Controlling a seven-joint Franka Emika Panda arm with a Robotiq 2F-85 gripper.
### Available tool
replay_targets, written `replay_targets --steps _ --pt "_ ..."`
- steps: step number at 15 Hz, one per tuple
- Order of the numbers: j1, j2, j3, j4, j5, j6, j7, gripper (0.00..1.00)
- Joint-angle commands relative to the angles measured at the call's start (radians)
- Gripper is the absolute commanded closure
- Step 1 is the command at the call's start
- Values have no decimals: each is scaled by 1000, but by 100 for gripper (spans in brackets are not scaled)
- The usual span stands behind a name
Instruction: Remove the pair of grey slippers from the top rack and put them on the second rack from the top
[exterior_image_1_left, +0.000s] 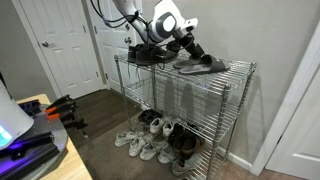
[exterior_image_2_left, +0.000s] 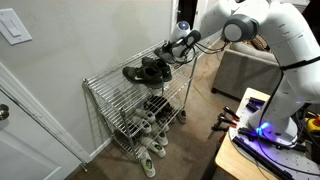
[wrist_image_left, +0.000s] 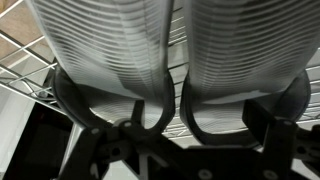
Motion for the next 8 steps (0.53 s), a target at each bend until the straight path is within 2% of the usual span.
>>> replay_targets --steps 1,5,6,8 --pt "-14 37 8 46 40 2 -9 0" --pt "-36 64 11 109 70 -7 -6 0" --pt "-46 66 18 119 73 -4 -13 25" --pt "-66 66 36 129 78 -4 -26 32"
